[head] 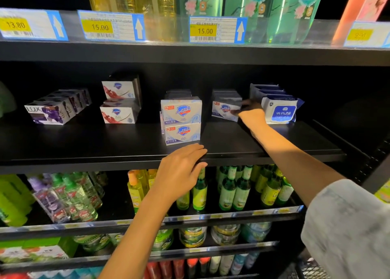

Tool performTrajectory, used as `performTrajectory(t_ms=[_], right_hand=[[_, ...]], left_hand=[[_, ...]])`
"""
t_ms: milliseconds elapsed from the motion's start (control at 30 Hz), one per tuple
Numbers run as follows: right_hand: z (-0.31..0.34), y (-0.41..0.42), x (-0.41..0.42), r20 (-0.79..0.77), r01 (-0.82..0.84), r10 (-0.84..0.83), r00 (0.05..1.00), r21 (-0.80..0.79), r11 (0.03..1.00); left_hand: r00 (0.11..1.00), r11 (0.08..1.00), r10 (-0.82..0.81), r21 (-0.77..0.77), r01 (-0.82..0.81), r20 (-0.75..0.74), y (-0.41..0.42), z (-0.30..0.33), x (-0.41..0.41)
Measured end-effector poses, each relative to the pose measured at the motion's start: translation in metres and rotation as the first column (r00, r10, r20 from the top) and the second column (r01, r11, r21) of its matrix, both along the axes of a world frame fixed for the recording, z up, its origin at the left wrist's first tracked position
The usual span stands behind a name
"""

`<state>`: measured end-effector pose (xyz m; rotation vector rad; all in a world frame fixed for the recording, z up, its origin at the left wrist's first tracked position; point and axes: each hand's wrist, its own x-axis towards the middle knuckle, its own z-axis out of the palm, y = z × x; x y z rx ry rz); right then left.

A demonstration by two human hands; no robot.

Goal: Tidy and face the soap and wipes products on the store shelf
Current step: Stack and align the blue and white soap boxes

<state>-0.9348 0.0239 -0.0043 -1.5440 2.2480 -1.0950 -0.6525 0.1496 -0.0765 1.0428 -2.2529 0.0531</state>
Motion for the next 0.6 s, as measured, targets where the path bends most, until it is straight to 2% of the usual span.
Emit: performTrajectory(t_ms=[200,267,367,467,600], right_hand=[[-0.012,0.035,-0.001,0.322,0.011,0.060,0.945,-0.213,0.977],[-0.010,0.050,0.000,0.428,-0.002,0.124,0.895,-0.274,0.962],[-0.004,0.076,0.001,0.590,-0.040,0.248,0.769,-0.344,0.938],[-0.005,0.101,-0.003,0.650,-0.075,0.334,0.682,-0.392,0.917],[-0.009,0.126,-0.013,0.648,-0.122,0.387,0.656,-0.415,0.902]], left_hand=[[1.000,1.000,0.002,-0.018,-0.002,-0.002,-0.001,-0.001,0.000],[1.000,1.000,0.003,-0.025,-0.003,-0.006,-0.001,-0.002,-0.001],[1.000,1.000,0.002,-0.029,-0.002,0.001,-0.001,0.000,0.000],[0.999,1.000,-0.010,-0.011,0.011,0.032,0.000,0.004,0.000],[0.998,0.996,-0.050,0.075,0.053,-0.040,0.002,0.021,-0.008]])
